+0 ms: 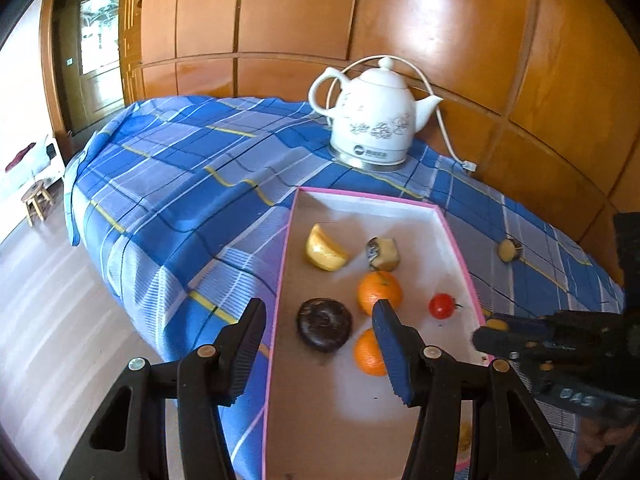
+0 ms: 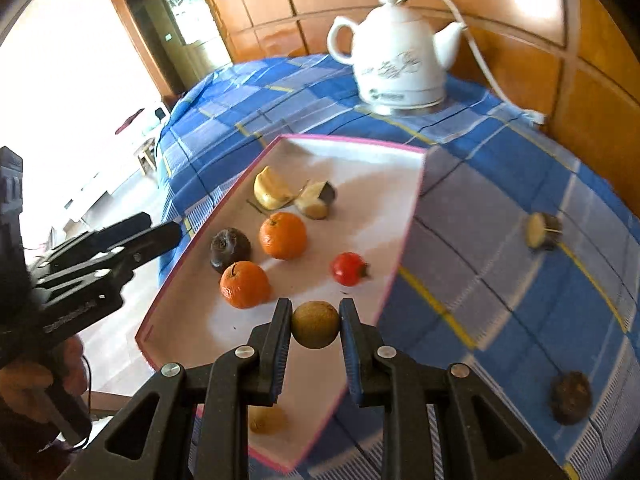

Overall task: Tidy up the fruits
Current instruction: 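Carry the small yellow fruit into the tray and release it with the right gripper, then move the left gripper to the dark cut piece while the right gripper approaches the dark brown fruit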

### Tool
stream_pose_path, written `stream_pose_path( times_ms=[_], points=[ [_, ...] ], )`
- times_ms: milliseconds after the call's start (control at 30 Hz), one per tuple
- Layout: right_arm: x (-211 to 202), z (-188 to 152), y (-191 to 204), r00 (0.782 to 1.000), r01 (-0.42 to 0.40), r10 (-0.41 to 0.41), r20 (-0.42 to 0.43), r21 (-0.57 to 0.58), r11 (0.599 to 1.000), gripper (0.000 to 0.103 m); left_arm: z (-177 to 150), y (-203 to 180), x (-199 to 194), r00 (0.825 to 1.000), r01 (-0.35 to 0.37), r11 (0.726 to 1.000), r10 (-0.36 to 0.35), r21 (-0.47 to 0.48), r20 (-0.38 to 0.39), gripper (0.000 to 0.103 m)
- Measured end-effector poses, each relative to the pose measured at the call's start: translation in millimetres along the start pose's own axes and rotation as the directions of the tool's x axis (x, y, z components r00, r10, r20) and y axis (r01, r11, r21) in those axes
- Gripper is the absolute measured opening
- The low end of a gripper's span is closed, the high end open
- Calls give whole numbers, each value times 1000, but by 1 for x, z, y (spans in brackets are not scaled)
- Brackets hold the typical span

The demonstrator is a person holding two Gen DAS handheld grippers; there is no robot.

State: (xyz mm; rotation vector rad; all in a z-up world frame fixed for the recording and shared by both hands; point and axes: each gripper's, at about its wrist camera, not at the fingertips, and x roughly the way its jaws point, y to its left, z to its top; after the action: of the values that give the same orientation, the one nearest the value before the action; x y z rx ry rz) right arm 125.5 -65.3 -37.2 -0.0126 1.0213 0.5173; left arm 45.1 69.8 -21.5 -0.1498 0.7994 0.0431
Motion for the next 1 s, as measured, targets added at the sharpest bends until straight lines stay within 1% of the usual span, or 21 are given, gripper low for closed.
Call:
stream_pose_path(
  times_ms=[100,133,233,633,1000],
  points=[
    [14,0,3,1000,0,0,-15,1,1000,28,-3,5,3,1000,-3,1000,3,-9,-11,56],
    [14,-2,3,1000,7,-7,-15,3,1000,30,-4,5,4,1000,-1,1000,1,-7,-16,56],
    [13,-6,1,1000,11,-11,-12,15,1000,31,-7,2,4,1000,8,1000,-8,-1,-18,56],
    [-21,-26,-11,997,58,-60,38,53,997,31,-13,-29,-4,997,70,994,-69,78,-22,56],
    [-45,-42,-29,989,130,-134,61,70,989,32,-18,-48,-10,995,96,987,-93,127,-29,56]
  ],
)
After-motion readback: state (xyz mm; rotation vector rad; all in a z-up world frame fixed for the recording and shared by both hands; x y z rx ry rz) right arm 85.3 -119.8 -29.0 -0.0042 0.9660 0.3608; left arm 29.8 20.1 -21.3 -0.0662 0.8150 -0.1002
